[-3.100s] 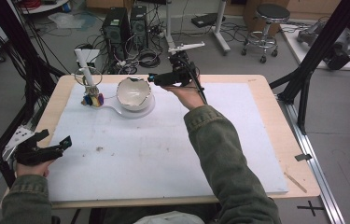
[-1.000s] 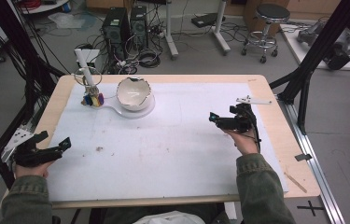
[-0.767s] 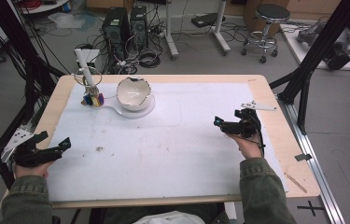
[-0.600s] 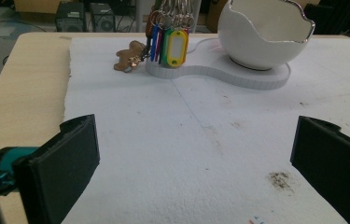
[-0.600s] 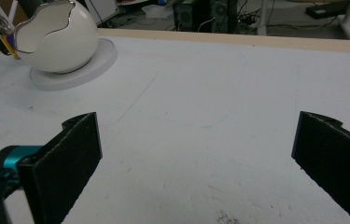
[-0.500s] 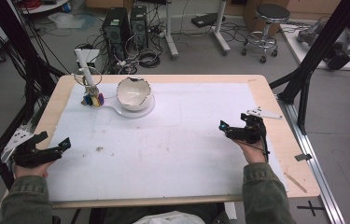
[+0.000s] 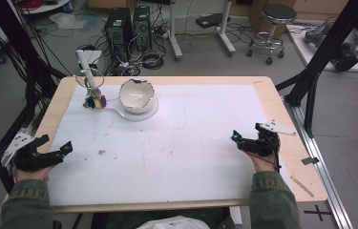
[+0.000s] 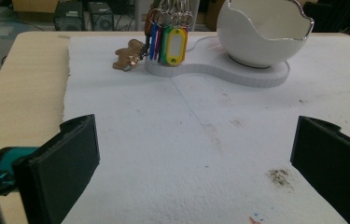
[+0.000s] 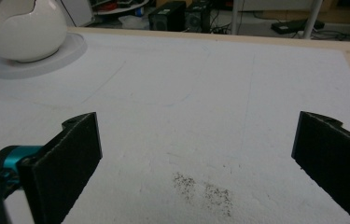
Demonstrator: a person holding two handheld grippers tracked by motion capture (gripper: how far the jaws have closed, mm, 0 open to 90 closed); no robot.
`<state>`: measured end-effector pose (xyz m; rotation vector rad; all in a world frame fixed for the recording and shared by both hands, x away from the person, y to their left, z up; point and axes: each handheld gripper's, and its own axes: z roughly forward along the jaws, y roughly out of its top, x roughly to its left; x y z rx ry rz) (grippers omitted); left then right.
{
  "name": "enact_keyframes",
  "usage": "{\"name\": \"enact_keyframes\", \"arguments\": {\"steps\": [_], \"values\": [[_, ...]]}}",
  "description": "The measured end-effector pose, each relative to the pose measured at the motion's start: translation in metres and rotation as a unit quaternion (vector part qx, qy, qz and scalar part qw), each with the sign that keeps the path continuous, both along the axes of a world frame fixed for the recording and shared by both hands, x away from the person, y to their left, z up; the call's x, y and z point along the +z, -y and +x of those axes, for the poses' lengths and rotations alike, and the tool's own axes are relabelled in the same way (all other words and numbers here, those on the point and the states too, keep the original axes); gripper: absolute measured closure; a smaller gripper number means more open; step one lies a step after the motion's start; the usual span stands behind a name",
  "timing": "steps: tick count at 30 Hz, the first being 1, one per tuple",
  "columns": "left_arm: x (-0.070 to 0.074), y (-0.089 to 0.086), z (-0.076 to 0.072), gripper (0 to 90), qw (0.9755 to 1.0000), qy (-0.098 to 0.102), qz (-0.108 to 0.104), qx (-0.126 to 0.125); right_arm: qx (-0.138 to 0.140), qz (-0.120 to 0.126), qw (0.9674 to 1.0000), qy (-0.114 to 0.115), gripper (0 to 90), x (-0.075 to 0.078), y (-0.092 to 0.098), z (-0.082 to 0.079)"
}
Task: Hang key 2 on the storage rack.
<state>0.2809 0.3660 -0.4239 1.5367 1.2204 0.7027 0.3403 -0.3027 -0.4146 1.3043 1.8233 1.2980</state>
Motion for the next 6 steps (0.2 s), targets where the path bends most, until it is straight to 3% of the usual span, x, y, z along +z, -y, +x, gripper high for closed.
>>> {"name": "enact_keyframes", "arguments": {"steps": [6], "values": [[-0.0006, 0.0014, 0.0020, 1.7, 1.0000, 0.000, 0.003, -0.007, 0.006, -0.009, 0.9998, 0.016, 0.6, 0.0019, -0.0008, -0.0024]]}}
